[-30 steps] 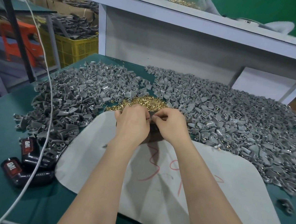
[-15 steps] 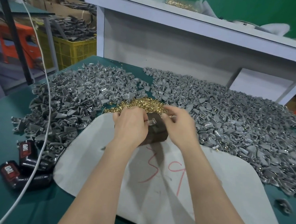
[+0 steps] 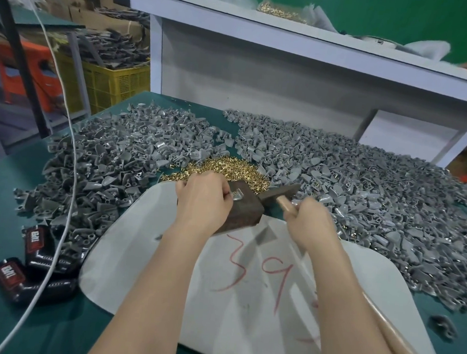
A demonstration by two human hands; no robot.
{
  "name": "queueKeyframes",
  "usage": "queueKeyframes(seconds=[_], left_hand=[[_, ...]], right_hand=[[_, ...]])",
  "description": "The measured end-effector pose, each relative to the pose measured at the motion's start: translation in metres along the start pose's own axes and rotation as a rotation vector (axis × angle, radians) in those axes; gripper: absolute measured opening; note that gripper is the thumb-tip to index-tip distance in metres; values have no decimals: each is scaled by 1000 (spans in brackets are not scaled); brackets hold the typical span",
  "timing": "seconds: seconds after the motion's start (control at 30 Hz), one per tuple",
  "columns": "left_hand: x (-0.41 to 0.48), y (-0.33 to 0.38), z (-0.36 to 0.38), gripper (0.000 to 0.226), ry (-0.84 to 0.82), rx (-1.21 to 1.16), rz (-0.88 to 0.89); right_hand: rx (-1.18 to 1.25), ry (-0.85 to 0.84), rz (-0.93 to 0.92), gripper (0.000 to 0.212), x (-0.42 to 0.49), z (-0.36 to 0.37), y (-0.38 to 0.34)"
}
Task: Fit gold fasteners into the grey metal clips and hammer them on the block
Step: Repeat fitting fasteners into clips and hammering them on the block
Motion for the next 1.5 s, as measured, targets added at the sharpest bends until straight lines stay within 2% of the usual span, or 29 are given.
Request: queueKeyframes(seconds=[0.17, 0.3, 0.4, 0.53, 0.57, 0.67, 0.73, 0.83, 0.87, 0.93, 0.97, 1.0, 1.03, 1.13, 1.17, 1.27, 1.3, 1.43, 1.5], left_hand=[[1, 1, 1, 9, -1, 2, -2], [1, 0, 1, 10, -18, 10, -8], [1, 0, 1, 10, -9, 13, -10], [1, 0, 1, 14, 10, 12, -10], [1, 0, 2, 14, 9, 16, -10], [2, 1, 1, 13, 0, 30, -7], [2, 1, 1, 13, 3, 19, -6], [3, 0, 2, 15, -3, 1, -9], [3, 0, 3, 16, -4, 5, -12], [3, 0, 2, 16, -7, 29, -18], [3, 1, 2, 15, -11, 39, -16], [3, 1, 1, 15, -11, 45, -13], [3, 0, 2, 14, -15, 45, -12], [3, 0, 3, 14, -24, 6, -26], [2, 0, 3, 14, -29, 3, -31], [1, 0, 3, 15, -36, 11, -31], [1, 0, 3, 14, -32, 7, -29], [2, 0, 2, 14, -20, -27, -27], [1, 1, 2, 15, -24, -12, -30]], right_hand=[[185, 149, -82, 23, -10, -29, -7], [127, 163, -378, 25, -30, -37, -31], [130, 152, -509, 39, -41, -34, -47], [281, 349, -578, 44, -51, -43, -55], [293, 321, -583, 44, -50, -42, -56], [114, 76, -516, 43, -42, -24, -54], [123, 125, -491, 42, -42, -27, -50], [395, 384, -498, 42, -46, -48, -47], [393, 387, -509, 43, -45, -50, -48], [163, 215, -523, 43, -43, -36, -52], [97, 129, -487, 43, -42, -26, -50], [98, 112, -454, 43, -43, -23, -49], [123, 161, -439, 43, -43, -25, -48], [401, 358, -491, 44, -49, -44, -49], [400, 337, -511, 43, -49, -45, -51], [60, 110, -457, 44, -49, -23, -52], [45, 112, -436, 44, -49, -22, -52], [417, 308, -499, 42, -51, -42, -50], [294, 223, -491, 42, -48, -36, -50]])
Point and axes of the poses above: each hand's wrist, its own x-axis towards the middle knuckle, its own z-axis out of the palm, y = z × x, the point moved 5 cm from there along x, towards the middle knuckle, and after that the axes turned 2 degrees about x, right-handed, at the moved point
